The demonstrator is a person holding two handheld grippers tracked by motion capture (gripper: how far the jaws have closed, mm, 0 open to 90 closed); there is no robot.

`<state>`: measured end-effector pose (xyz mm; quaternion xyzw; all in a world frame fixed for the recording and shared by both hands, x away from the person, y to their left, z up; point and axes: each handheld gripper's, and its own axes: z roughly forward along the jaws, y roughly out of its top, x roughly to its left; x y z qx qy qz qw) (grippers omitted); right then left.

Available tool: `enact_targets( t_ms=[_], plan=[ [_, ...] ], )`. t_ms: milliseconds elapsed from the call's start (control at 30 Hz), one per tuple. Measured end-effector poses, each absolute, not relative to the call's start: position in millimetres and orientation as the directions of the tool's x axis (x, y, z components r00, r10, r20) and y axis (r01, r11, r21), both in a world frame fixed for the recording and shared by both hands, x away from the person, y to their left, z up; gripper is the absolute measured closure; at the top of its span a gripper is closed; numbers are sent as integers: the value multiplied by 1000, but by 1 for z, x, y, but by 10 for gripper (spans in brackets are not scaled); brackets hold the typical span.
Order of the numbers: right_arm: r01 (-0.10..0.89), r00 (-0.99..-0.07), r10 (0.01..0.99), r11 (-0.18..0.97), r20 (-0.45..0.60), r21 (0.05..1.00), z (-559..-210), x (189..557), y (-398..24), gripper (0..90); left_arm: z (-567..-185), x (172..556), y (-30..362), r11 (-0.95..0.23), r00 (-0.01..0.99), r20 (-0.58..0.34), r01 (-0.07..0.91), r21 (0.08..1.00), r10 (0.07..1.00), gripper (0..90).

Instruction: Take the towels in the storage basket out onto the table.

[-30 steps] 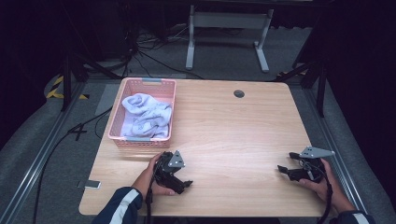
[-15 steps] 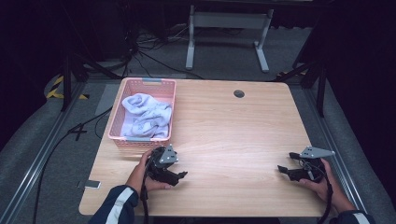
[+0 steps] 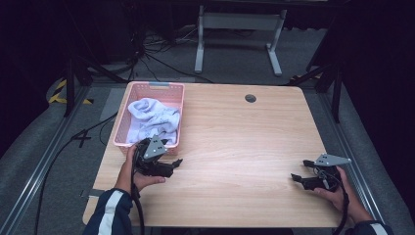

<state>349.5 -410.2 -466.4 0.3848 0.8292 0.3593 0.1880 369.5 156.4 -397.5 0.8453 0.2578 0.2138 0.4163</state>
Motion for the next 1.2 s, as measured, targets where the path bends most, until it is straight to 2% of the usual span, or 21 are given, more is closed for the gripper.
enact_targets(
  t_ms=[200, 300, 500, 533, 667, 733, 833, 967, 1033, 1067, 1200],
  plan=[
    [503, -636, 771, 445, -32, 741, -466, 349, -410, 193, -386, 382, 170, -529, 727, 192, 268, 805, 660, 172],
    [502, -637, 770, 446, -31, 741, -466, 349, -410, 193, -381, 392, 179, -503, 706, 177, 284, 817, 686, 160],
    [501, -639, 768, 448, -33, 741, -466, 348, -411, 193, -380, 433, 189, -580, 659, 226, 385, 718, 717, 160],
    [501, -639, 769, 447, -32, 741, -466, 348, -411, 193, -382, 442, 190, -577, 653, 212, 413, 705, 727, 157],
    [501, -639, 768, 447, -32, 741, -466, 349, -411, 193, -390, 461, 188, -576, 654, 188, 450, 682, 733, 158],
    [500, -640, 767, 449, -33, 741, -466, 349, -411, 192, -397, 477, 183, -610, 660, 197, 483, 628, 725, 159],
    [500, -640, 768, 450, -34, 740, -466, 348, -411, 193, -399, 493, 179, -623, 676, 171, 510, 593, 717, 159],
    [500, -640, 768, 449, -34, 741, -467, 348, -411, 192, -397, 505, 176, -659, 694, 189, 509, 554, 695, 145],
    [501, -641, 767, 451, -33, 739, -466, 348, -411, 193, -397, 517, 173, -685, 717, 168, 529, 500, 676, 135],
    [501, -641, 767, 451, -33, 739, -466, 348, -411, 193, -397, 517, 173, -685, 717, 168, 529, 500, 676, 108],
    [501, -640, 768, 449, -33, 740, -466, 348, -411, 192, -402, 527, 174, -689, 725, 146, 542, 481, 673, 101]
  ],
)
